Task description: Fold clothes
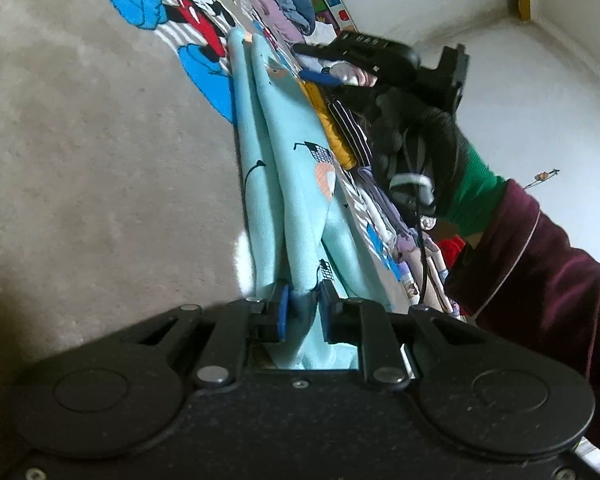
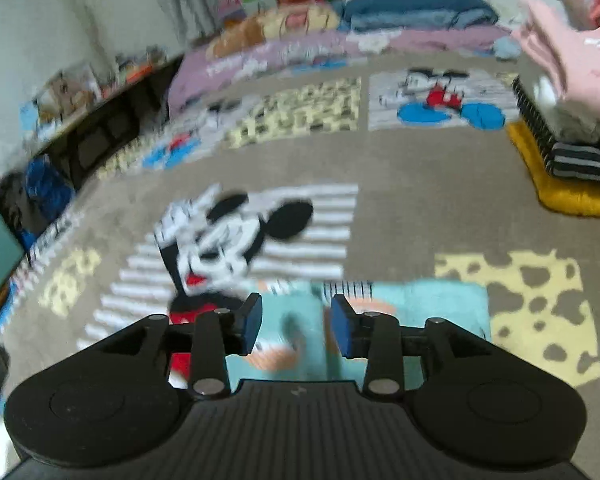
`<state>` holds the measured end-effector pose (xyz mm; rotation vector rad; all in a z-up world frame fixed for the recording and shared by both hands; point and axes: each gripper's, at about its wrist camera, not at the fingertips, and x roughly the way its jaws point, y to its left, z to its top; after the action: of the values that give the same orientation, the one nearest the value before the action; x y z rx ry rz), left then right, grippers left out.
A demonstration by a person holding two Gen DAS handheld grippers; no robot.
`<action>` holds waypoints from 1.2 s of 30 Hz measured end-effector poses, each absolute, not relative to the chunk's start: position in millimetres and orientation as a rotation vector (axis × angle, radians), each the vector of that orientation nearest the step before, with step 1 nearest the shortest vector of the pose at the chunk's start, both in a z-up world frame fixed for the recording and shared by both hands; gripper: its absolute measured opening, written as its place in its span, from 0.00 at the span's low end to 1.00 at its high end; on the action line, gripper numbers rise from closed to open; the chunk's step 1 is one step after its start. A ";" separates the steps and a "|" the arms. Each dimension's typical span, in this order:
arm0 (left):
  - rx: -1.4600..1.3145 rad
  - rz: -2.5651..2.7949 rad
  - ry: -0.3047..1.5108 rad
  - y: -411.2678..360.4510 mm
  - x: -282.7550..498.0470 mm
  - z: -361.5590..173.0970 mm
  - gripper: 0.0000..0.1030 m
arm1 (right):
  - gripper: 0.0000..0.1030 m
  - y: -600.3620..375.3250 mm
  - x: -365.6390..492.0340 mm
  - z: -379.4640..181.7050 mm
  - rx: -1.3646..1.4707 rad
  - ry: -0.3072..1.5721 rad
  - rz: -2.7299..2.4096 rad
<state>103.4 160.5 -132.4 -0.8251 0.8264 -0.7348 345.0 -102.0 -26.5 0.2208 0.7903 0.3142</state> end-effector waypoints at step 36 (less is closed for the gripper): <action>-0.510 -0.606 0.507 141.8 70.7 -62.8 0.22 | 0.18 -186.0 134.8 -36.0 0.150 0.638 0.381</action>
<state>70.7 141.8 -62.8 -0.5105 0.5075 -0.6061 134.8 -186.0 -36.0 0.1499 0.6379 0.3808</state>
